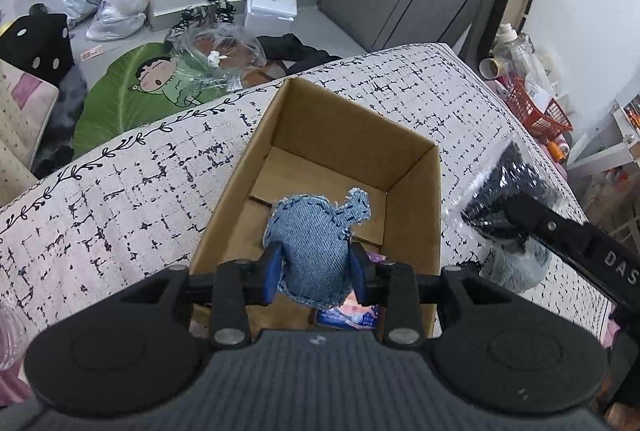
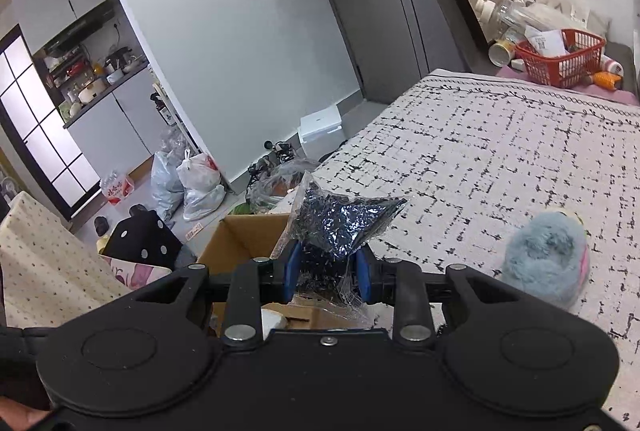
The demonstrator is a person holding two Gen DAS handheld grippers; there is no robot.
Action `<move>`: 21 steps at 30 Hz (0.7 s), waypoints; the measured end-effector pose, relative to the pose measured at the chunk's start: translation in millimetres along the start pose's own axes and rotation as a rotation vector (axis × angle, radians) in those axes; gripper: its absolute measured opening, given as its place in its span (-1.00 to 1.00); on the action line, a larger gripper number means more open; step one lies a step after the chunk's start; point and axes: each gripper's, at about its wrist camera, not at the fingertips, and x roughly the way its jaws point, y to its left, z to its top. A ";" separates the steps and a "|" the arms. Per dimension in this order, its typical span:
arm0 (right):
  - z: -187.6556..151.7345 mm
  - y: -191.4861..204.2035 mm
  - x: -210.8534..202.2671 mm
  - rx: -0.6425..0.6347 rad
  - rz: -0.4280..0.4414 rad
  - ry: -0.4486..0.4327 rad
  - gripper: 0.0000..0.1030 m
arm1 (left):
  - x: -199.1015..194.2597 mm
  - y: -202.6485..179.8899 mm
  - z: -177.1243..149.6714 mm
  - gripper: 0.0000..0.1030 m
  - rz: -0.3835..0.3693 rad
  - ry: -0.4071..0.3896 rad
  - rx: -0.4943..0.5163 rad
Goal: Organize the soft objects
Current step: 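Carry the denim pouch and bagged beads over the box and release both inside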
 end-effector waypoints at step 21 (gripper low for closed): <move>-4.0 34.1 35.0 -0.055 0.041 0.054 -0.43 | -28.5 19.5 15.8 0.38 0.047 -0.047 0.010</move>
